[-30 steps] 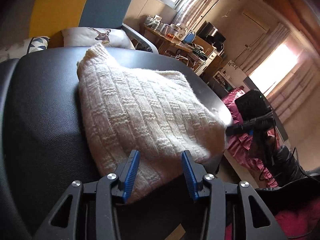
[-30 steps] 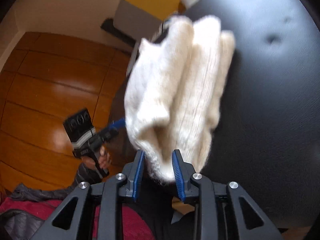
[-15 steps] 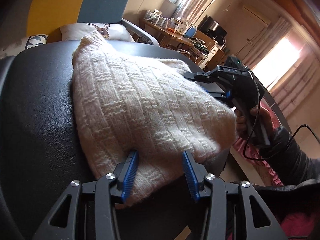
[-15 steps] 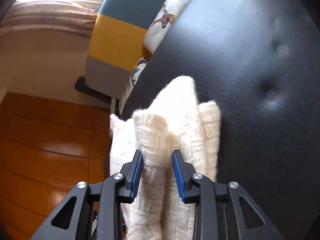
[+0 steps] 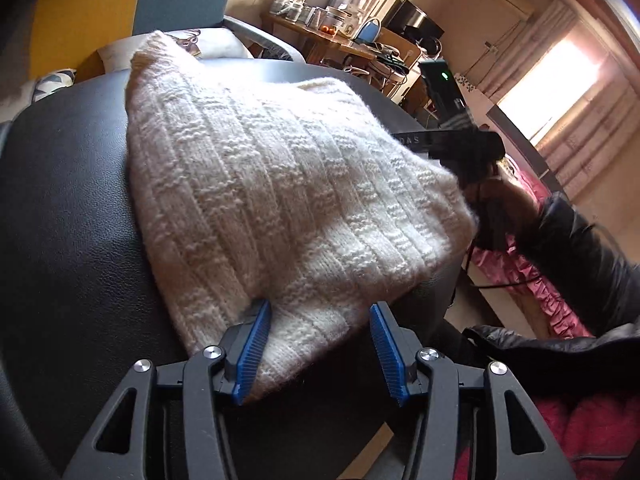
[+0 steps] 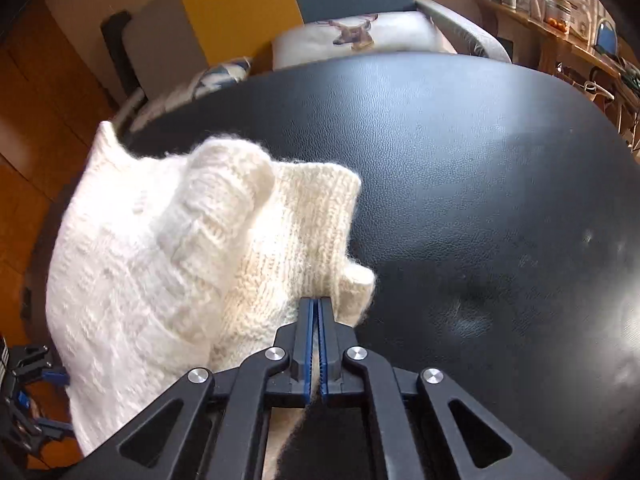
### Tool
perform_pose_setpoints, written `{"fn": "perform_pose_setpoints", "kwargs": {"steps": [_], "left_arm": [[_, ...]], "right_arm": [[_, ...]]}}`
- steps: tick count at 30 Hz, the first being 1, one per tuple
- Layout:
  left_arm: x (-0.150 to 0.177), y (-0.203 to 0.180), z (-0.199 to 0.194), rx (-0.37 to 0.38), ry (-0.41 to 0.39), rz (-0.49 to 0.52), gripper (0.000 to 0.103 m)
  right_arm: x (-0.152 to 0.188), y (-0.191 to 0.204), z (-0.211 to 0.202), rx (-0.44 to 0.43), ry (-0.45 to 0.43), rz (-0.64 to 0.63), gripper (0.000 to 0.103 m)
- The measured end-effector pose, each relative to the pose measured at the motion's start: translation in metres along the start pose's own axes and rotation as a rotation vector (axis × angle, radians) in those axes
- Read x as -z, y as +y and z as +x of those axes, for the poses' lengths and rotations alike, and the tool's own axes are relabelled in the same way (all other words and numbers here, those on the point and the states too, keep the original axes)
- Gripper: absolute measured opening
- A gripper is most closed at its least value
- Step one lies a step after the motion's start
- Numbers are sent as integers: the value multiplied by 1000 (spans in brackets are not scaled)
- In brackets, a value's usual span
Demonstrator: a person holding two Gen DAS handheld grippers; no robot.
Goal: Fold clothes
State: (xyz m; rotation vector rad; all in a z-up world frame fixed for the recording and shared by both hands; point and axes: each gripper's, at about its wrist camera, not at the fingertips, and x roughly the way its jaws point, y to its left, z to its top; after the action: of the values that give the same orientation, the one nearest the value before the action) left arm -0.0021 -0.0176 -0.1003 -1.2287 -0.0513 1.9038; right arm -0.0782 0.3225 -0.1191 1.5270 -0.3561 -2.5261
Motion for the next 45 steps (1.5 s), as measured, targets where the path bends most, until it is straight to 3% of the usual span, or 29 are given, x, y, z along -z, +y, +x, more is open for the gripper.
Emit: {"fn": "perform_pose_setpoints", "kwargs": {"steps": [4,6,8,11,16,20,25,29,32,36,39,42,45], "left_arm": [[-9,-1,-17,47,-51,-36,53],[-16,-5,-24,41,-81,-17,53],[-23,-4,-27,37,-103,-8,53],[-35,-6,-22,8,-106,3,53],[-45,0,-26,-36,-115,13,53],[-51,4,-34,-58,-128,16,53],[-57,4,-33,-74,-120,29,53],[-54,-2,-25,-71,-96,67,53],[-53,-3,-16,-83,-84,76,53],[-56,3,-16,-63,-96,54,53],[-60,6,-17,-59,-101,39,53],[-68,3,-19,-87,-112,69,53],[-82,0,-19,-127,-126,108,53]], "right_arm": [[5,-22,-35,-176,-99,142,5],[9,-28,-52,-288,-114,194,21],[17,-33,-64,-412,-100,246,24],[34,-30,-76,-533,-65,294,25],[63,-24,-73,-568,22,329,26],[75,-29,-73,-612,10,378,26],[45,-32,-58,-612,-30,413,29],[13,-24,-28,-652,24,401,32],[6,-15,-7,-607,74,394,32],[10,-10,2,-585,64,420,32],[11,11,-5,-504,34,223,32],[7,47,-27,-326,-6,-23,16],[6,82,-51,-132,-93,-226,12]]}}
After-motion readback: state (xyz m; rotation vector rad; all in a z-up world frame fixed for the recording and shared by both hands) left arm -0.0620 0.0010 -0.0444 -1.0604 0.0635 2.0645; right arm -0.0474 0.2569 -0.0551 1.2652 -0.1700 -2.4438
